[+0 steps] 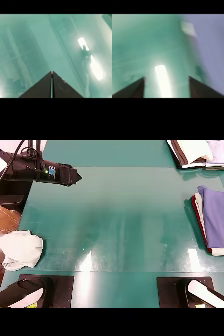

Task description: Fold the shirts.

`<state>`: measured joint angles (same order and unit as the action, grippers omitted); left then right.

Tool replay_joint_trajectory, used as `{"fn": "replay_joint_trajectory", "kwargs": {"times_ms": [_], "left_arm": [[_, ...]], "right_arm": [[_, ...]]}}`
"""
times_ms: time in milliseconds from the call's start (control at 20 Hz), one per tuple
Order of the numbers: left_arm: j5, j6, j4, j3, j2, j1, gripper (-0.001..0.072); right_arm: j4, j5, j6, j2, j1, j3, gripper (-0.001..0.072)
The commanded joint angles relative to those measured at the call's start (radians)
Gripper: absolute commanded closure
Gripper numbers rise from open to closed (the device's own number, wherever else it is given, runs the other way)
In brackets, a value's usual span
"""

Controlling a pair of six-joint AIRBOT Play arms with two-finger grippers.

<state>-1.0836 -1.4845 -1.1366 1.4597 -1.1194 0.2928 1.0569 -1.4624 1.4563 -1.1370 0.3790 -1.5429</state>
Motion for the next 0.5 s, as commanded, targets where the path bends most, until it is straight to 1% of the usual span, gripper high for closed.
{"fn": "replay_joint_trajectory", "kwargs": {"times_ms": [0,50,100,250,450], "left_arm": [[0.037,-0.001,0.0,0.0,0.001,0.0,0.0684],[0.049,-0.001,0.0,0.0,0.001,0.0,0.0684],[0.06,0.0,0.0,0.0,0.001,0.0,0.0684],[0.086,-0.001,0.0,0.0,0.001,0.0,0.0684],[0.121,-0.001,0.0,0.0,0.001,0.0,0.0684]], "right_arm": [[-0.102,0.028,0.001,-0.001,-0.228,-0.049,0.0339],[-0.101,0.041,0.0,0.0,-0.288,-0.049,0.0527],[-0.089,0.051,-0.001,-0.001,-0.349,-0.049,0.0693],[-0.06,0.069,-0.009,-0.001,-0.472,-0.049,0.0693],[-0.06,0.065,-0.009,-0.001,-0.509,-0.049,0.0694]]}}
